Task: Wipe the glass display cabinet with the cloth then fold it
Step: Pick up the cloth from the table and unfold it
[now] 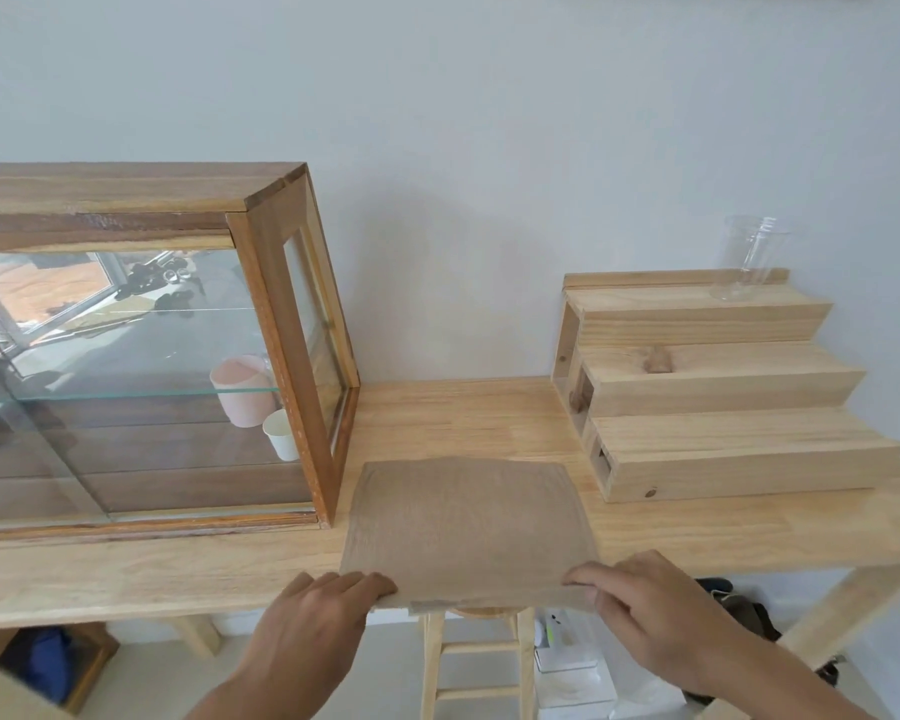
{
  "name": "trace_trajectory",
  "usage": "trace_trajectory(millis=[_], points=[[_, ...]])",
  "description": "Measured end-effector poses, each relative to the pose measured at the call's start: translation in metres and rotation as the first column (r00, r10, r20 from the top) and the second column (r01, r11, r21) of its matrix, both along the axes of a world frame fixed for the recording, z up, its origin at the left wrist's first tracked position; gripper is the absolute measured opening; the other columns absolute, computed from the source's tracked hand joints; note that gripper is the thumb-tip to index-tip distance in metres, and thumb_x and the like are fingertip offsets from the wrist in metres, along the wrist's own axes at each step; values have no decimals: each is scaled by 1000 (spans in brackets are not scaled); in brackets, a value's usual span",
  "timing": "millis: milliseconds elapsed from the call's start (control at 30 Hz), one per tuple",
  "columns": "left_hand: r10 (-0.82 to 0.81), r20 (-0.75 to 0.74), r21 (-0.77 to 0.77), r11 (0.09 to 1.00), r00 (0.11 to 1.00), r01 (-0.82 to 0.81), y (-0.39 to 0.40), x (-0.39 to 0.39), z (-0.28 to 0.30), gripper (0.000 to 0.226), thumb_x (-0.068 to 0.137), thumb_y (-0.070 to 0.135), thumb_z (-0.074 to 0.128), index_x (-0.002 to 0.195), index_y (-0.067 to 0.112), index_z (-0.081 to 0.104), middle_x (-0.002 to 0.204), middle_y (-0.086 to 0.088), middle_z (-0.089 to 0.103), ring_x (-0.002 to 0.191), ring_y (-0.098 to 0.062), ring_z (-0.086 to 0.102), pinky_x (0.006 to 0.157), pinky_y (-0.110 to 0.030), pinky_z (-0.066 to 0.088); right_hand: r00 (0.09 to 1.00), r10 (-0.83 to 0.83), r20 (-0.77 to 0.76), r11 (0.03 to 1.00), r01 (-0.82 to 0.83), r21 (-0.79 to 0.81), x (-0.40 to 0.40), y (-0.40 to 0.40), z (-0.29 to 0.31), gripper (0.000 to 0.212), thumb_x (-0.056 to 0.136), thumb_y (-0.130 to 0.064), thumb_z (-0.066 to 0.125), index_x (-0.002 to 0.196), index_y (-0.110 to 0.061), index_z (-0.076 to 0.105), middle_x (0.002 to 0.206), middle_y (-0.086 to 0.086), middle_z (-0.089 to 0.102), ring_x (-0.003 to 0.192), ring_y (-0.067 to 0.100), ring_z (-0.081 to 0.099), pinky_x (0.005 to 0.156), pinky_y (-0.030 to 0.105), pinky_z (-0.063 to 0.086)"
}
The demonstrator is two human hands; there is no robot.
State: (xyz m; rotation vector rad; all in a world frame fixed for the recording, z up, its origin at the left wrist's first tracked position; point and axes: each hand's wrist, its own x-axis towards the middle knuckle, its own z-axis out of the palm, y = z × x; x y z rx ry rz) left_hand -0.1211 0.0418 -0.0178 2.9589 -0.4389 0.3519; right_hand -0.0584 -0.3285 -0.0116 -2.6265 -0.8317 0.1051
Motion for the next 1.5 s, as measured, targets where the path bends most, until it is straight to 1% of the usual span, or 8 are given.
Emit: trace_trajectory(millis=[100,267,633,833,1100,1267,1367,1500], points=[[76,4,-43,996,997,-76,-2,22,32,37,75,1,82,98,29,75,80,13,77,60,-19,69,51,-28,44,995,-87,-54,989,93,119,23,4,24,22,102,-46,39,110,-54,58,66,-15,65,51,6,55,53,22,42],[196,-62,22,981,979,-195,-12,98,59,29,103,12,47,123,28,60,110,4,73,91,-26,71,71,-37,55,932,-360,47,925,350,148,89,37,41,19,102,-29,49,100,-41,63,65,-9,65,60,9,61,56,34,49],[193,37,238,951,981,-196,-31,147,14,71,86,9,76,148,21,41,152,-7,44,133,-30,44,106,-42,45,831,-285,478,893,412,-184,107,70,2,57,76,-10,81,127,-28,64,123,-5,66,104,21,61,86,39,46],[30,-92,174,985,995,-13,-24,123,-31,38,106,20,46,144,23,45,154,1,47,139,-22,44,118,-44,31,966,-181,184,921,232,-313,81,65,-33,50,99,-47,28,148,-38,36,157,-12,36,143,11,31,106,48,29],[254,-67,562,809,965,-173,-8,132,-1,65,101,8,58,157,-1,27,161,-26,26,145,-44,28,120,-49,31,958,-251,136,888,284,-363,77,55,-34,71,95,-65,14,158,-33,17,165,-18,17,149,2,13,115,50,8],[25,-89,297,955,996,3,-15,117,-21,51,104,16,51,152,12,37,160,-13,33,150,-36,28,124,-51,22,838,-484,253,858,511,-50,42,87,-26,43,95,-44,46,135,-28,53,123,-12,65,110,10,59,90,33,45],[31,-204,207,978,978,12,-10,102,-39,60,110,47,21,163,19,19,171,-11,16,158,-34,9,128,-47,10,745,-668,-2,721,647,248,0,121,-23,6,91,-43,55,96,-40,53,69,-17,64,63,-1,60,53,23,46],[141,-323,297,954,936,-42,-9,85,-40,76,100,66,2,166,31,-9,173,-21,-11,158,-37,-8,127,-48,-2,516,-642,-567,444,853,275,-30,167,-20,21,87,-53,58,85,-33,61,72,-15,75,67,9,71,60,30,54]])
